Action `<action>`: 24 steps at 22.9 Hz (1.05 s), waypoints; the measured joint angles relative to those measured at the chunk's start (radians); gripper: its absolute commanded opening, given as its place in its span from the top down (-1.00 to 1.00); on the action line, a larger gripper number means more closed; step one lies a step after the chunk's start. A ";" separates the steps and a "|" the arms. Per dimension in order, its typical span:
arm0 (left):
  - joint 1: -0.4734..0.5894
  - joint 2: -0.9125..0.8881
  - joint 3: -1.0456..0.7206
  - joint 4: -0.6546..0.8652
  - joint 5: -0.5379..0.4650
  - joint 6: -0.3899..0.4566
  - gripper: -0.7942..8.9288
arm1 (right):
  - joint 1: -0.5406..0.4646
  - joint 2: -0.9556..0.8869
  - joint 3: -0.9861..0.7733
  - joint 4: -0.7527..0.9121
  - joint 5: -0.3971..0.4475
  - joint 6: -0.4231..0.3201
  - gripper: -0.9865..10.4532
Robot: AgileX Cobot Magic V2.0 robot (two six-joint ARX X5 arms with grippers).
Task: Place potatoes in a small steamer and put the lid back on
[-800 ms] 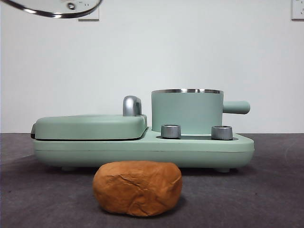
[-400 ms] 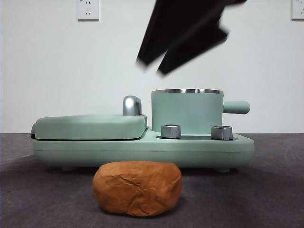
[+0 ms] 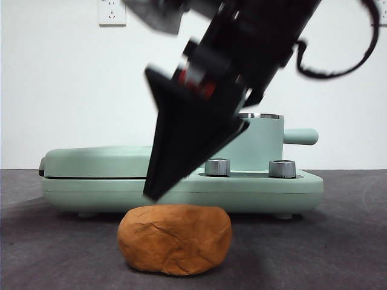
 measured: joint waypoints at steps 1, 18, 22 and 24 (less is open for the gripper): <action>0.000 0.000 0.000 0.000 0.000 0.000 0.81 | 0.000 0.019 0.000 0.002 0.000 -0.001 0.07; 0.000 0.000 0.000 0.000 0.000 0.001 0.81 | -0.003 -0.102 0.011 -0.107 0.113 0.068 0.40; 0.000 0.000 0.000 0.000 0.000 0.001 0.81 | -0.034 -0.274 0.139 -0.337 0.233 0.218 0.40; 0.000 0.000 0.000 0.000 0.000 0.001 0.81 | -0.074 -0.296 0.261 -0.424 0.270 0.255 0.40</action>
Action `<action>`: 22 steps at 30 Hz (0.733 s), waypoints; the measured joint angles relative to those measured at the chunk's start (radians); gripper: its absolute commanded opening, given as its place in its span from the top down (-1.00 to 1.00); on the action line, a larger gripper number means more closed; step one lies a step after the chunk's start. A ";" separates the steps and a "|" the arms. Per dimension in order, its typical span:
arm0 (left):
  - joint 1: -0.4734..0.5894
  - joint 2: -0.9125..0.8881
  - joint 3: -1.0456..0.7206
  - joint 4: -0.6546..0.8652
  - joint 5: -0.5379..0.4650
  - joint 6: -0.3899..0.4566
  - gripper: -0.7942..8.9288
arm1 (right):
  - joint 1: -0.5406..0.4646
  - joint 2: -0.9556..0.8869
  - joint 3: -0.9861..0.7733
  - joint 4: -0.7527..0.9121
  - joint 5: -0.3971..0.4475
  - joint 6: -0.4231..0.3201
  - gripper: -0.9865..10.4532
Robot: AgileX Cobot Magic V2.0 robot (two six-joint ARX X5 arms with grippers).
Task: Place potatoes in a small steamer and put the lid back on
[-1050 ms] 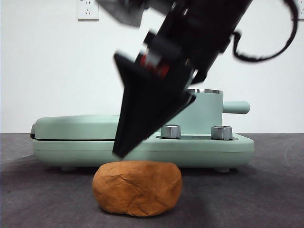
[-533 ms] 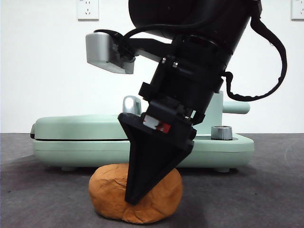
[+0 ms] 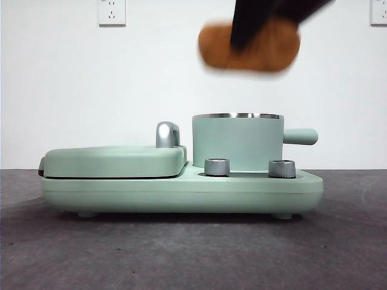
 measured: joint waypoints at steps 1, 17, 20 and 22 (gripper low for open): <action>0.000 0.000 0.000 0.000 0.000 0.000 0.81 | -0.029 0.006 0.068 -0.033 0.002 0.010 0.40; 0.000 0.000 0.000 0.011 0.000 0.000 0.81 | -0.430 0.472 0.669 -0.150 -0.220 0.009 0.42; 0.000 0.000 0.000 0.027 0.000 0.000 0.81 | -0.451 0.567 0.727 -0.152 -0.228 0.007 0.42; 0.000 0.000 0.000 0.027 0.000 0.000 0.81 | -0.457 0.614 0.752 -0.151 -0.229 -0.001 0.42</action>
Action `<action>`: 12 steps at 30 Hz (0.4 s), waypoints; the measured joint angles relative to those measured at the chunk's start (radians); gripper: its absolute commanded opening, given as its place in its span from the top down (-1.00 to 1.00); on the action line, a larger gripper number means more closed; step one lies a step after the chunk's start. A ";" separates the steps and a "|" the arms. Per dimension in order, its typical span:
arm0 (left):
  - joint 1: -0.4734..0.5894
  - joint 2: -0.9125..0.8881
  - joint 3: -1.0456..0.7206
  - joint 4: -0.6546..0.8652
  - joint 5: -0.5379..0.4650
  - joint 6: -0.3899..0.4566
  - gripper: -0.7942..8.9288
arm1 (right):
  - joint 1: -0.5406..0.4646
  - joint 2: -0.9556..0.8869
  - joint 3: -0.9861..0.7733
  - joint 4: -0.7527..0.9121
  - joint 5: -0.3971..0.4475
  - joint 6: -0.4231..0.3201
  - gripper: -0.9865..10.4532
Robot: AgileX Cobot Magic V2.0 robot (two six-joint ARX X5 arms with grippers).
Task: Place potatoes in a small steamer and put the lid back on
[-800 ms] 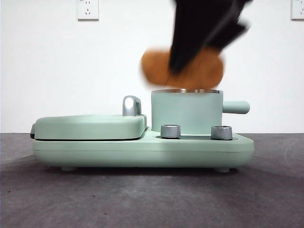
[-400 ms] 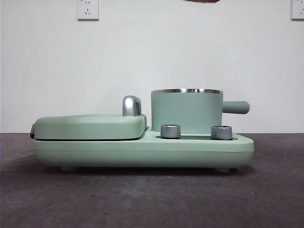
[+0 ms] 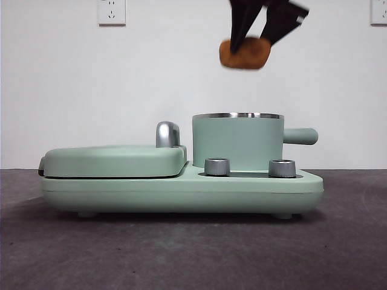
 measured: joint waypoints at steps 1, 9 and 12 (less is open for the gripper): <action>0.000 0.000 0.000 -0.001 0.000 0.000 0.81 | -0.001 0.022 0.009 0.000 0.000 -0.005 0.42; 0.000 0.000 0.000 -0.001 0.000 0.000 0.81 | -0.002 0.152 0.021 0.005 0.011 -0.036 0.42; 0.000 0.000 0.000 -0.001 0.000 0.000 0.81 | -0.002 0.192 0.021 0.005 0.032 -0.041 0.42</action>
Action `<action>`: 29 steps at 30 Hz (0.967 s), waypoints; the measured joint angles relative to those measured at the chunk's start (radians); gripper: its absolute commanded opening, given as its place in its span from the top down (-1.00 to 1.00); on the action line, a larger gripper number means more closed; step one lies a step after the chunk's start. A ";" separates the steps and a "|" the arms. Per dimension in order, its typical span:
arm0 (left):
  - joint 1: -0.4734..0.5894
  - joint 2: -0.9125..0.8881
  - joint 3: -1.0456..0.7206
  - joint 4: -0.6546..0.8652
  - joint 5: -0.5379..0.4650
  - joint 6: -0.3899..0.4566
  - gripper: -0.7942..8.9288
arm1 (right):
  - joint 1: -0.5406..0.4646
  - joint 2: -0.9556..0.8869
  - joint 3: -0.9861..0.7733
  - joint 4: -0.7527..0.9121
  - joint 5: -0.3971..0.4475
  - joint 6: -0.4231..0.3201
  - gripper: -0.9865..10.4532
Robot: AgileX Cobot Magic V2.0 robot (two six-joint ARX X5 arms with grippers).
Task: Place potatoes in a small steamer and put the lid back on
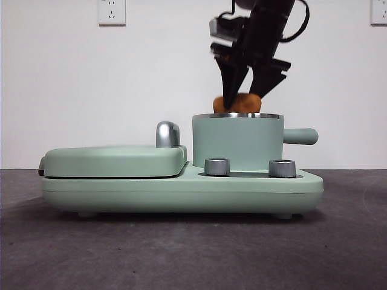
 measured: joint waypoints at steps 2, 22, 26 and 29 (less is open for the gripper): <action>0.000 0.000 0.000 0.000 0.000 0.000 0.81 | 0.000 0.018 0.000 -0.001 0.005 -0.003 0.42; 0.000 0.000 0.000 0.000 0.000 0.000 0.81 | 0.000 0.074 0.002 -0.003 -0.001 -0.011 0.24; 0.000 0.001 0.000 -0.003 0.000 0.000 0.81 | 0.004 -0.048 0.010 -0.017 0.000 -0.011 0.27; 0.000 0.021 0.000 -0.003 0.000 0.000 0.81 | 0.005 -0.279 0.026 -0.025 -0.001 -0.011 0.28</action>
